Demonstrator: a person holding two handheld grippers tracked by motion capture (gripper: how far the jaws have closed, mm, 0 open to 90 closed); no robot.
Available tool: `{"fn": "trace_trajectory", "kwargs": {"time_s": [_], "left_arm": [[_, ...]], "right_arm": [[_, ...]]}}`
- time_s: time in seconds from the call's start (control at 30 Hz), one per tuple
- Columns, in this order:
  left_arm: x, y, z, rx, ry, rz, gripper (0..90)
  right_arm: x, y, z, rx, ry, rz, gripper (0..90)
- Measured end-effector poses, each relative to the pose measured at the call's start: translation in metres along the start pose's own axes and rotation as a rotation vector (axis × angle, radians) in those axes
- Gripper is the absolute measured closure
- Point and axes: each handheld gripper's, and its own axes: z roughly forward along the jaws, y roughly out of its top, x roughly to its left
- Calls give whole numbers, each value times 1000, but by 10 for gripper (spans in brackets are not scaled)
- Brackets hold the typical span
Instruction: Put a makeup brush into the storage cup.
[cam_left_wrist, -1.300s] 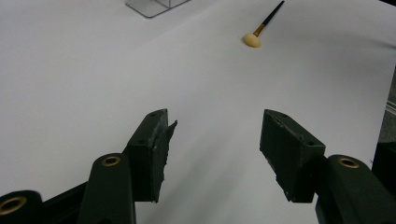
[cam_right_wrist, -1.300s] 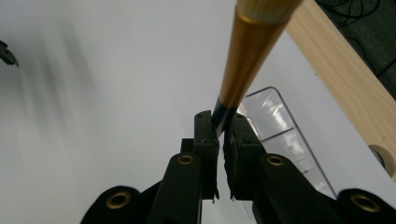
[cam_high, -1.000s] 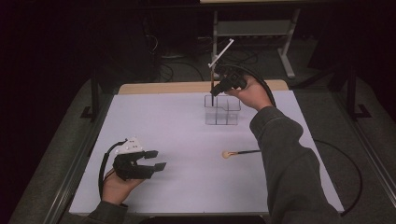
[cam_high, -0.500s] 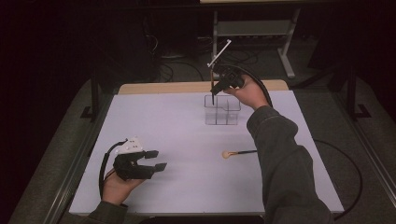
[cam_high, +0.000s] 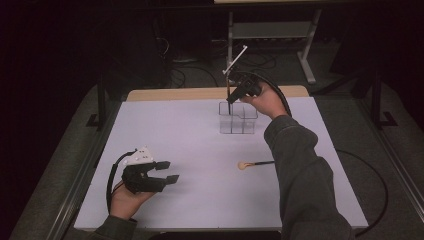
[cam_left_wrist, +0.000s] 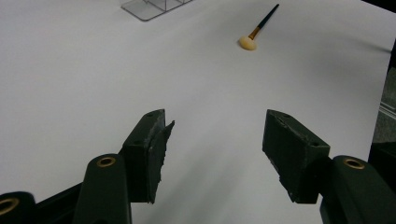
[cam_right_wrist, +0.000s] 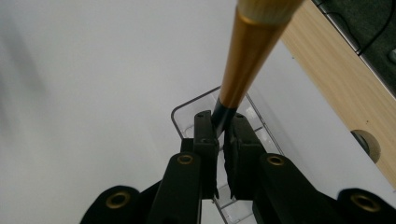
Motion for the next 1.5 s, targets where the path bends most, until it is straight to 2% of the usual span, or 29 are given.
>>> {"fn": "trace_trajectory", "kwargs": {"time_s": [0.27,0.33,0.37,0.4,0.43,0.83,0.97,1.3,1.37,1.5], "left_arm": [[1,1,0,16,1,23,392],[1,0,0,1,0,2,391],[2,0,-1,-1,0,10,391],[2,0,-1,-8,-3,-9,390],[3,0,-2,-6,-1,2,390],[4,-1,-1,-10,-2,-8,381],[5,-1,-2,-5,-3,-1,378],[4,-1,-1,-5,-4,-13,375],[5,-1,-1,6,-3,1,375],[4,-1,0,-8,-7,-6,374]], "right_arm": [[0,-3,7,18,5,2,828],[0,-3,8,15,9,1,827],[0,-3,8,15,10,0,827],[0,-3,9,16,12,3,827],[0,-4,9,16,12,6,827],[0,-6,16,23,19,30,808],[0,-7,18,17,23,34,768],[1,-15,16,-9,35,38,757],[2,-17,14,-18,40,41,752],[5,-21,10,-38,50,35,751]]}}
